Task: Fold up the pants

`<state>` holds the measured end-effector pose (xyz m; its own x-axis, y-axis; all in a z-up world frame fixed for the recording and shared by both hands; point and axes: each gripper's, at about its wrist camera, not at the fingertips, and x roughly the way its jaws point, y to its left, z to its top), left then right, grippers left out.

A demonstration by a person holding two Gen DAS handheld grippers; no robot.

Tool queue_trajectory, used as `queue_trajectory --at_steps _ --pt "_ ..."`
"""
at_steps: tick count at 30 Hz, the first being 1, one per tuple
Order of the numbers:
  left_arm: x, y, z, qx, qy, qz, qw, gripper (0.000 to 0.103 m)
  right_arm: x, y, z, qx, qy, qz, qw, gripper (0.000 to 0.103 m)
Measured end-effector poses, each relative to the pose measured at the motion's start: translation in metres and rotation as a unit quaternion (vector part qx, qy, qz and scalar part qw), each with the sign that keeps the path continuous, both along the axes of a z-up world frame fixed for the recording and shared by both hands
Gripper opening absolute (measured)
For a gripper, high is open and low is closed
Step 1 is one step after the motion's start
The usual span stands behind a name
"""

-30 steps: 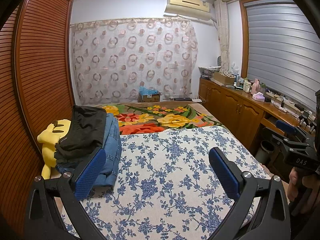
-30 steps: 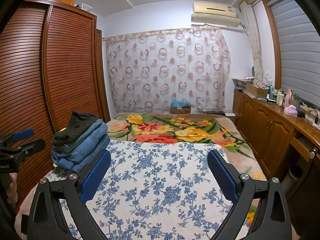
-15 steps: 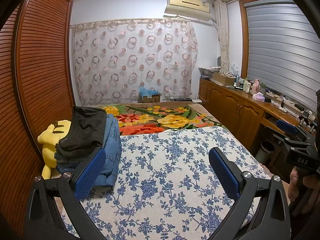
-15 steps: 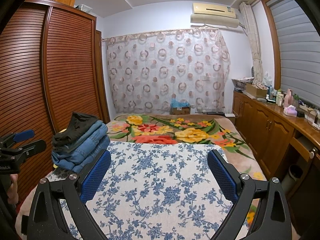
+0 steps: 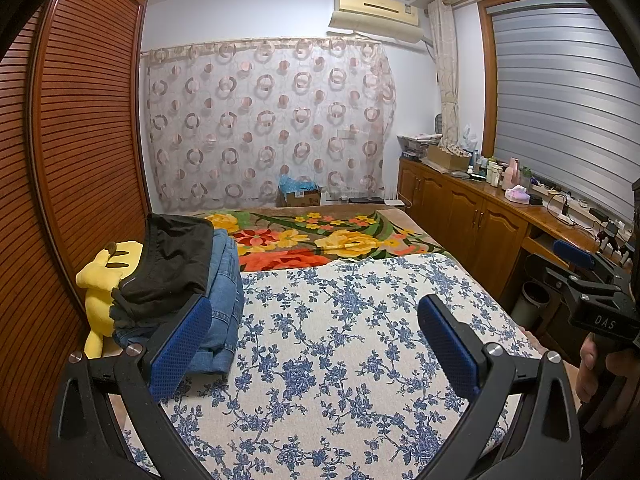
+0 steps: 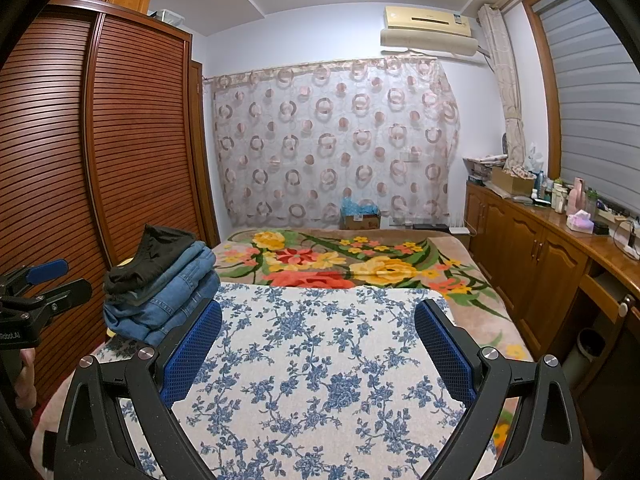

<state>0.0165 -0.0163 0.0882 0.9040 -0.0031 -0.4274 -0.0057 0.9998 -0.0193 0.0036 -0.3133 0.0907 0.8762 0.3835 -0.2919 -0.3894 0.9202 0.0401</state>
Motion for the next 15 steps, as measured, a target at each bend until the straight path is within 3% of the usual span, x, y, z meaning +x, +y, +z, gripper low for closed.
queue_trajectory --at_steps 15 --pt "-0.0005 0.0004 -0.0005 0.0 0.0 0.0 1.0 0.103 -0.0014 0.0004 -0.0011 0.0 -0.002 -0.002 1.0 0.098"
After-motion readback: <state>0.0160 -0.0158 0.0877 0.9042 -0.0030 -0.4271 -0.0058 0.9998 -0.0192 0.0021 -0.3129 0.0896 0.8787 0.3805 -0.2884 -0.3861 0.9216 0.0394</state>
